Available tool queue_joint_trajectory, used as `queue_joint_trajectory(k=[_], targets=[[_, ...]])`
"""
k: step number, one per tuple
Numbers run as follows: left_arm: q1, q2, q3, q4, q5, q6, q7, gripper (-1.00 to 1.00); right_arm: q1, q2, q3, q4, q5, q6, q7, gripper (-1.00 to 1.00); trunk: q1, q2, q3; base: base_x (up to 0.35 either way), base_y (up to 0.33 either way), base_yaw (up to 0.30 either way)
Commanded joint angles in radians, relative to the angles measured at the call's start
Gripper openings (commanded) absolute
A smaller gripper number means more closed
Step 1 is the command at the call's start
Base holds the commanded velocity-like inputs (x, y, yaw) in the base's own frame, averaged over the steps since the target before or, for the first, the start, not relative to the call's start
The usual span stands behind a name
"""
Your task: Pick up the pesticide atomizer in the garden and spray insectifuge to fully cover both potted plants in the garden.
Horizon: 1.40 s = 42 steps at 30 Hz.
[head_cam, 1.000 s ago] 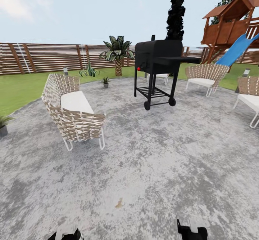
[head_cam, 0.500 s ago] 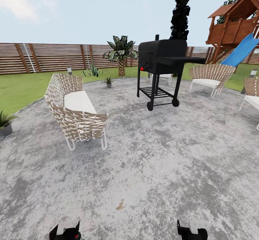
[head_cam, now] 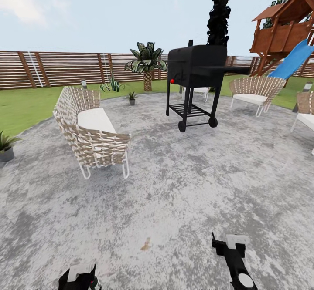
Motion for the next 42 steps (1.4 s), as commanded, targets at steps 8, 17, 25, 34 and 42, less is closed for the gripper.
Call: queue_joint_trajectory(k=[8,17,25,34,42], targets=[[-0.049,-0.013,-0.009,-0.035,-0.024,0.011,-0.003,1.0,-0.015,-0.006,0.005,0.038,0.034,-0.001,-0.003,1.0,0.031,-0.057,-0.026,0.0,0.0,0.0],[-0.054,-0.012,-0.014,-0.043,-0.037,-0.007,-0.002,1.0,-0.016,0.01,0.005,0.059,0.05,-0.003,-0.007,1.0,0.038,-0.07,-0.032,0.0,0.0,0.0],[-0.069,-0.016,-0.013,-0.037,-0.033,0.013,0.024,1.0,-0.016,0.011,0.006,0.06,0.049,-0.002,-0.006,1.0,0.038,-0.07,-0.032,0.0,0.0,0.0],[-0.089,-0.018,-0.02,-0.037,-0.033,0.047,0.074,1.0,-0.016,0.011,0.007,0.058,0.049,-0.003,-0.005,1.0,0.038,-0.07,-0.032,0.0,0.0,0.0],[-0.09,-0.016,-0.024,-0.04,-0.038,0.041,0.092,1.0,-0.016,0.011,0.007,0.058,0.049,-0.003,-0.006,1.0,0.05,-0.091,-0.042,0.0,0.0,0.0]])
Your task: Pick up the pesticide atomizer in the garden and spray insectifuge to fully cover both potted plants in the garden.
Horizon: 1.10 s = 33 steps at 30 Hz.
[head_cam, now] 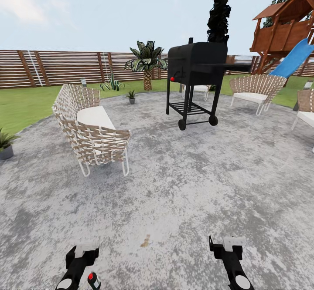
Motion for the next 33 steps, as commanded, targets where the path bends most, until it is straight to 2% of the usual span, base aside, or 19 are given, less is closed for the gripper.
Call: queue_joint_trajectory(k=[1,12,24,33], targets=[[-0.001,-0.001,0.003,0.002,-0.003,-0.003,0.001,1.0,-0.001,0.0,0.001,0.001,0.006,-0.001,-0.006,1.0,0.004,-0.008,-0.004,0.0,0.0,0.0],[0.002,0.0,0.002,0.003,-0.004,-0.004,-0.002,1.0,-0.001,0.001,-0.002,0.002,0.006,0.001,-0.008,1.0,0.008,-0.015,-0.022,0.0,0.0,0.0],[0.001,0.0,0.002,0.007,-0.005,-0.001,-0.003,1.0,-0.001,0.001,0.0,0.002,0.006,0.001,-0.008,1.0,0.054,-0.099,-0.079,0.0,0.0,0.0],[-0.001,0.0,0.002,0.01,-0.006,0.001,-0.003,1.0,-0.001,0.001,-0.001,0.002,0.006,0.0,-0.008,1.0,0.058,-0.101,-0.128,0.0,0.0,0.0]])
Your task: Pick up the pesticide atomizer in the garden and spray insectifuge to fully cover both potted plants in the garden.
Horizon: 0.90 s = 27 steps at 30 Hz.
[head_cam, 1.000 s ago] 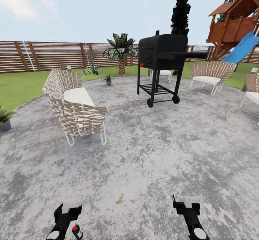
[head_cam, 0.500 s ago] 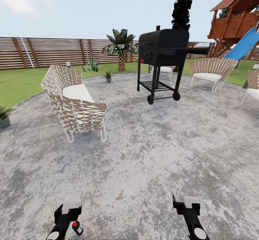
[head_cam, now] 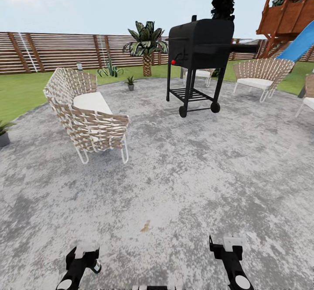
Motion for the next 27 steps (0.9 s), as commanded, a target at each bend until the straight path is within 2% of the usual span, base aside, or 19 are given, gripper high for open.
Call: queue_joint_trajectory(k=[1,20,27], targets=[[-0.001,0.0,0.004,0.001,-0.003,-0.003,0.001,1.0,0.0,0.0,0.001,0.001,0.006,-0.001,-0.005,1.0,0.0,-0.001,-0.006,0.0,0.0,0.0],[-0.001,0.001,0.005,0.001,-0.003,-0.005,0.001,1.0,0.0,0.0,0.002,0.001,0.006,-0.002,-0.004,1.0,0.009,-0.005,-0.11,0.0,0.0,0.0],[-0.001,0.0,0.004,0.001,-0.003,-0.005,0.001,1.0,0.0,-0.001,0.003,0.0,0.007,-0.003,-0.004,1.0,0.012,-0.007,-0.14,0.0,0.0,0.0]])
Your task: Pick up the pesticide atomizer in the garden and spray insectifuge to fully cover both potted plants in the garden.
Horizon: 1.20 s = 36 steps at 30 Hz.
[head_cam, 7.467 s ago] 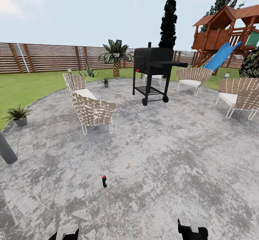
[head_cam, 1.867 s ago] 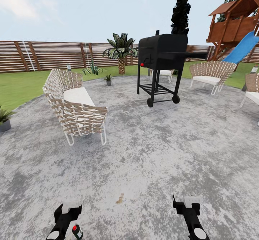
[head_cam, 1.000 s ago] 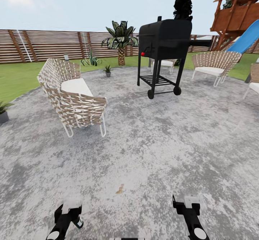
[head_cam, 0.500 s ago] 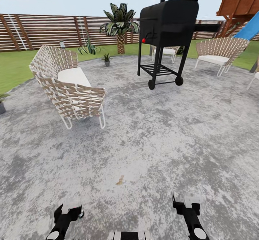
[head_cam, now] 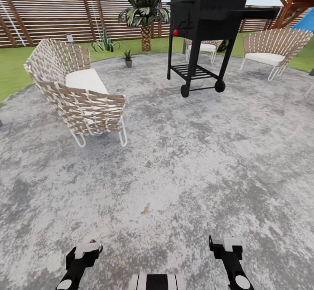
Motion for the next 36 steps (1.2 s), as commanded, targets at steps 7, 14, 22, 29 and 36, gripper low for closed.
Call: queue_joint_trajectory(k=[7,14,22,29,36], targets=[[-0.001,-0.001,0.003,0.001,-0.004,-0.003,0.001,1.0,0.0,0.0,0.002,0.0,0.006,-0.001,-0.006,1.0,0.003,-0.002,-0.028,0.0,0.0,0.0],[-0.001,-0.001,0.003,0.001,-0.004,-0.003,0.001,1.0,0.0,-0.001,0.001,-0.002,0.006,-0.003,-0.006,1.0,0.006,-0.004,-0.055,0.0,0.0,0.0],[-0.001,-0.001,0.003,0.001,-0.004,-0.003,0.001,1.0,0.0,-0.001,0.001,-0.002,0.006,-0.003,-0.006,1.0,0.01,-0.005,-0.086,0.0,0.0,0.0],[-0.001,-0.001,0.003,0.001,-0.005,-0.003,0.001,1.0,0.0,-0.001,0.001,-0.003,0.006,-0.003,-0.006,1.0,0.013,-0.007,-0.113,0.0,0.0,-0.132],[0.002,-0.002,0.001,0.001,-0.005,-0.006,0.001,1.0,0.0,0.001,0.001,-0.004,0.006,-0.003,-0.006,1.0,0.013,-0.007,-0.113,0.0,0.0,-0.029]])
